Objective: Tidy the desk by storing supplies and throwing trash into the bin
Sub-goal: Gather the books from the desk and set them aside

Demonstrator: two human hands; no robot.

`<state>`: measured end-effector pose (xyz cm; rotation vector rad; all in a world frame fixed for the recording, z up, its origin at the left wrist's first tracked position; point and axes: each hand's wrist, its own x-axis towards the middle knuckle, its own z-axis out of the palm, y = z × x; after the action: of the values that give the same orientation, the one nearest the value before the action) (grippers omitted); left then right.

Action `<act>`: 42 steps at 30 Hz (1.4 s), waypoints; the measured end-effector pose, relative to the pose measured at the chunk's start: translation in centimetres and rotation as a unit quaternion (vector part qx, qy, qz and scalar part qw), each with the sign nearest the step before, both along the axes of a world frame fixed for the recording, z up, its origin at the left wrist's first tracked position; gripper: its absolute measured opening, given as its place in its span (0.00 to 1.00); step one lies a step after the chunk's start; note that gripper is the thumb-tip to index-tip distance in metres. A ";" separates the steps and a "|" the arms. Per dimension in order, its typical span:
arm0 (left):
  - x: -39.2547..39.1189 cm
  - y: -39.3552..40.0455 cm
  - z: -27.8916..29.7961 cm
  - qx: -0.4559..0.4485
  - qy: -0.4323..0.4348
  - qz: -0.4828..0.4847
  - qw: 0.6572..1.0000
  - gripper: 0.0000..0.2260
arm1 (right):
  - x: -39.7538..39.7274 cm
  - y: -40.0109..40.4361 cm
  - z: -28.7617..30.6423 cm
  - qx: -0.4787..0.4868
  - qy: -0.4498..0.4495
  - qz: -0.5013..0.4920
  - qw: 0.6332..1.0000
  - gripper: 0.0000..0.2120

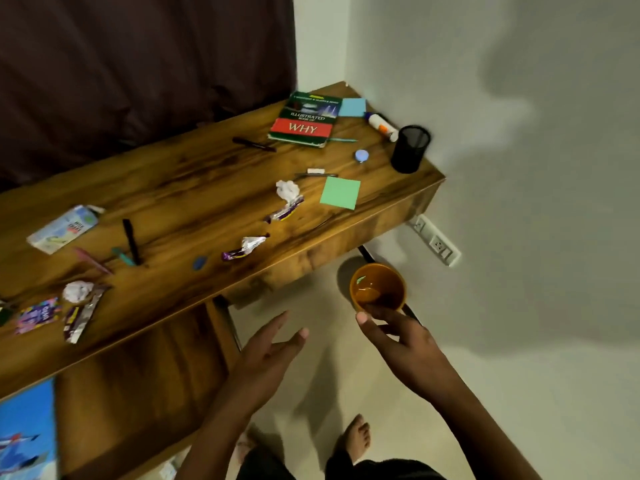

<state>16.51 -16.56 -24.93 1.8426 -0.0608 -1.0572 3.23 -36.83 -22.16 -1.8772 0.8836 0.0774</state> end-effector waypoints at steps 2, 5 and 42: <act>0.0 -1.8 0.5 -0.010 -0.013 0.018 1.000 0.27 | 0.0 -2.2 0.4 0.011 -0.004 -0.003 1.000 0.28; 0.7 -3.4 1.3 -0.001 -0.045 0.025 0.999 0.25 | 1.0 -4.5 0.9 0.031 -0.021 -0.009 0.999 0.29; 43.0 -26.5 -1.7 0.099 -0.174 0.094 0.975 0.20 | 40.6 -29.9 -4.4 0.119 -0.056 -0.112 0.985 0.22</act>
<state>59.54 -43.02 -26.65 2.1517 0.0130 -0.6201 43.83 -66.72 -26.60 -1.5371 0.9577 -0.0582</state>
